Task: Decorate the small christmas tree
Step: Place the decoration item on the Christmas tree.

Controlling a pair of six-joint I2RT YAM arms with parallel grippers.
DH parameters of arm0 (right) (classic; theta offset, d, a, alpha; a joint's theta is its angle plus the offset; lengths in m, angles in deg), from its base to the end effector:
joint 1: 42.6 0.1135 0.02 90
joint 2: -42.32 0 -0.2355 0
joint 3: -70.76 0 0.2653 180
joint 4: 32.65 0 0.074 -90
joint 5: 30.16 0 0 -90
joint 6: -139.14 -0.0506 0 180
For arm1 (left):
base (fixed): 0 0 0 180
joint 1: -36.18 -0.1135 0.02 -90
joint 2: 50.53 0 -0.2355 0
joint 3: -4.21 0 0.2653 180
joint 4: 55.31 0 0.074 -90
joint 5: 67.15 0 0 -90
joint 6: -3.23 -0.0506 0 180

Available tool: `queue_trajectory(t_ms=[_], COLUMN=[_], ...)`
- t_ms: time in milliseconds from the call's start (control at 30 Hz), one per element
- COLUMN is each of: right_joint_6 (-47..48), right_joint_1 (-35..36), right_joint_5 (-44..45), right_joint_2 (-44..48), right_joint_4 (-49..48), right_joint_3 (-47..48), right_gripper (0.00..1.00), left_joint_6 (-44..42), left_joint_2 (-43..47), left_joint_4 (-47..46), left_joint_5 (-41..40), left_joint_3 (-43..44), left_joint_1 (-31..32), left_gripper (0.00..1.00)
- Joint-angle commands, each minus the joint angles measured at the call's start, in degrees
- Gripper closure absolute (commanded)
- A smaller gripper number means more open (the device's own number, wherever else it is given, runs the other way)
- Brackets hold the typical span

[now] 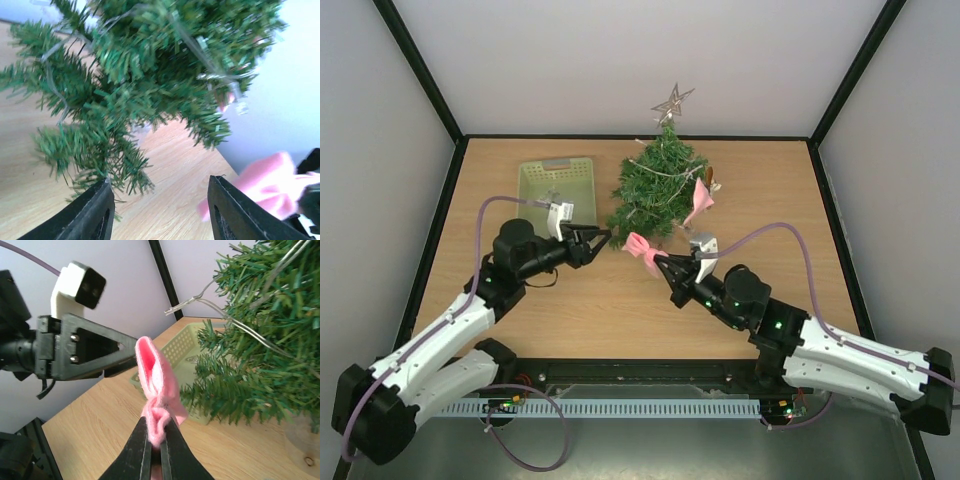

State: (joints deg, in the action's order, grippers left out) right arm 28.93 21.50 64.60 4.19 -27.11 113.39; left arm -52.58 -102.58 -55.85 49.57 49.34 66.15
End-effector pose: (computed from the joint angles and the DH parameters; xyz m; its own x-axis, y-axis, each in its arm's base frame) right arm 0.1015 0.1993 0.2775 -0.3046 0.1608 -0.9388 -0.8045 0.4842 0.3440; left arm 0.2113 -0.1481 0.2540 -0.5479 -0.2635 -0.7940 0.6352 0.4866 -0.5998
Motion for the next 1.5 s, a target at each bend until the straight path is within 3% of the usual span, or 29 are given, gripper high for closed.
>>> queue_trajectory(t_ms=[0,267,867,1033,1233,1333,1467], right_joint_6=[-2.5,-6.7,-8.6,-8.0,-7.9,-8.2,-8.1], right_joint_1=[0.2,0.3,0.2,0.2,0.3,0.2,0.2], right_joint_5=[-0.7,-3.1,-12.9,-12.1,-14.1,-13.7,-13.5], right_joint_2=[-4.1,-7.1,-5.0,-3.1,-1.5,-0.2,0.0], right_joint_4=[-12.2,-18.2,-16.9,-15.3,-13.7,-14.2,-15.0], right_joint_3=[-0.5,-0.6,-1.9,-2.4,-3.8,-4.4,-4.7], right_gripper=[0.98,0.98,0.98,0.98,0.98,0.98,0.98], left_joint_6=[-7.8,-17.4,-19.9,-23.2,-23.2,-23.0,-23.0], left_joint_2=[3.7,8.7,6.4,6.2,6.6,5.6,3.8], left_joint_4=[4.9,3.9,2.2,7.3,6.5,6.0,6.1], left_joint_5=[2.3,16.9,23.4,21.1,22.6,24.9,27.8], left_joint_3=[3.8,2.4,5.3,7.5,7.7,7.4,8.1], left_joint_1=[0.1,0.1,0.1,0.1,0.1,0.2,0.2], left_gripper=[0.47,0.45,0.59,0.46,0.44,0.48,0.60])
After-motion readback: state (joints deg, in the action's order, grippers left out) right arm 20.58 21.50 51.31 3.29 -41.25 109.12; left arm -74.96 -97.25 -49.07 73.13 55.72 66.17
